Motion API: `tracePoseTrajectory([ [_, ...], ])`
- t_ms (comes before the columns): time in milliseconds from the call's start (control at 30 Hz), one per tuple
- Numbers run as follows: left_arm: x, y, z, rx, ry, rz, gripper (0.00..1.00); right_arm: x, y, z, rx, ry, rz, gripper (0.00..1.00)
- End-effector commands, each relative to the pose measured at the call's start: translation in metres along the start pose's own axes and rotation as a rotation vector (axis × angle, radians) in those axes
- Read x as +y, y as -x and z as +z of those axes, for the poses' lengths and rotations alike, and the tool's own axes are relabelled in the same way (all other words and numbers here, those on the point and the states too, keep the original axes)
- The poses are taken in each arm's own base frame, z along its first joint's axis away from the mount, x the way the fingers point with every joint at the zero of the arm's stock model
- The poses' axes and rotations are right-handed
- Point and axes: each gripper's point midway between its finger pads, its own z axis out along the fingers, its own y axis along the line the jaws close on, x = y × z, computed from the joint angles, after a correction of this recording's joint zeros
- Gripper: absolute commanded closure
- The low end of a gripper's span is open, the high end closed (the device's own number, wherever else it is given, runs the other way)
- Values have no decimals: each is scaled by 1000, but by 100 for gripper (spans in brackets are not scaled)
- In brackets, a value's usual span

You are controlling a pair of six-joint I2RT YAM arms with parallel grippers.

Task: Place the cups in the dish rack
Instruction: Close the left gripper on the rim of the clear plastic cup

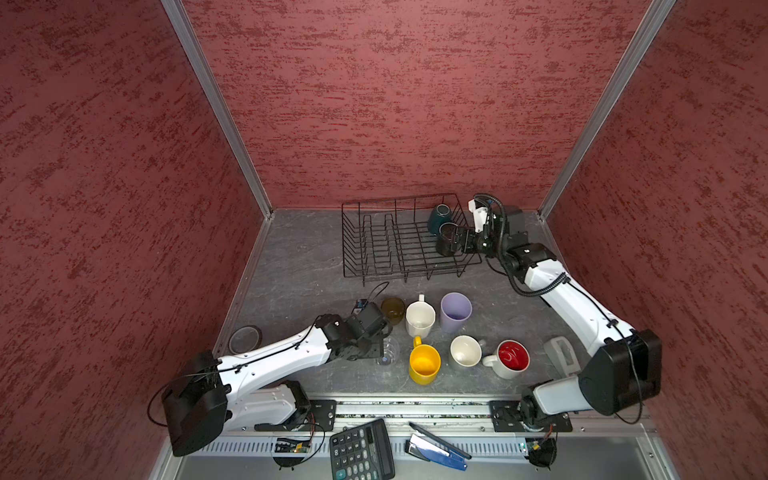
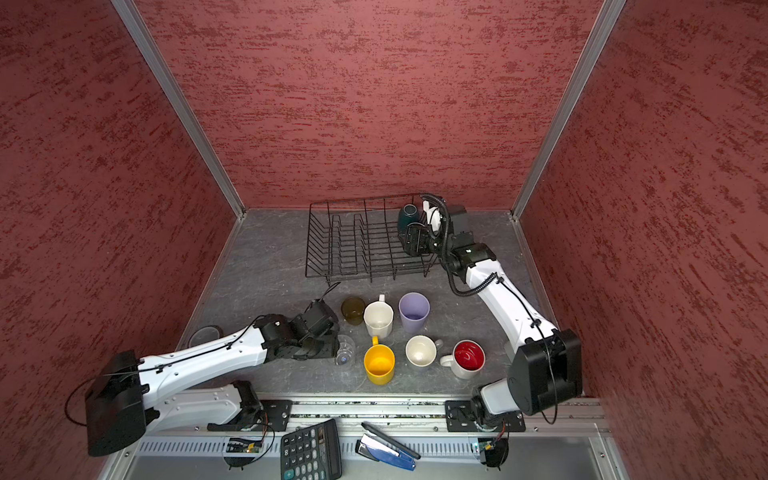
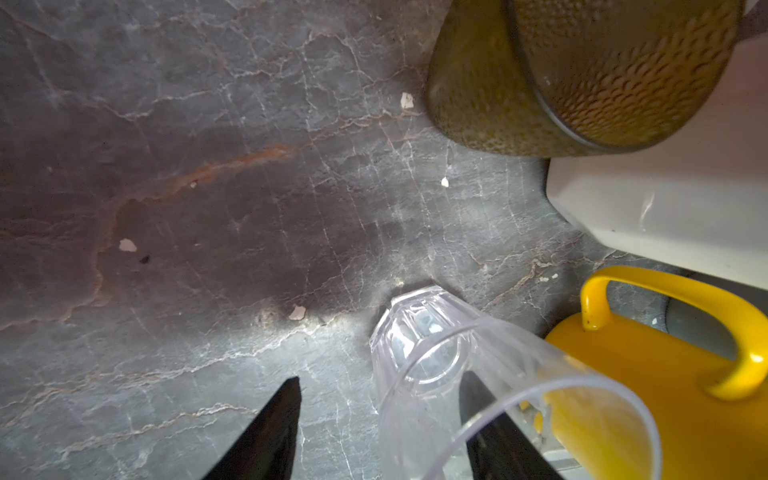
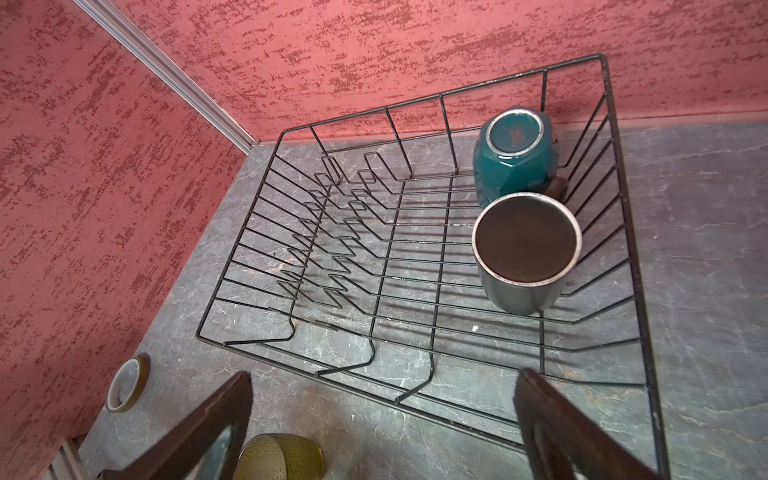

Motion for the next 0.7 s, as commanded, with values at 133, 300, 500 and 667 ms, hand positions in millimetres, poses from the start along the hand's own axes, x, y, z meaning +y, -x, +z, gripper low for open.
tracePoseTrajectory([
  [133, -6, 1, 4, 7, -13, 0, 47, 8, 6, -5, -27, 33, -19, 1],
  [300, -8, 0, 4, 10, -25, -8, 52, 9, 6, -6, -31, 33, -24, 1],
  [500, -6, -1, 1, 10, -25, -8, 60, 9, 4, -6, -27, 40, -22, 1],
  [667, -4, 2, -2, -2, -37, -19, 67, 11, 4, -5, -28, 48, -18, 1],
])
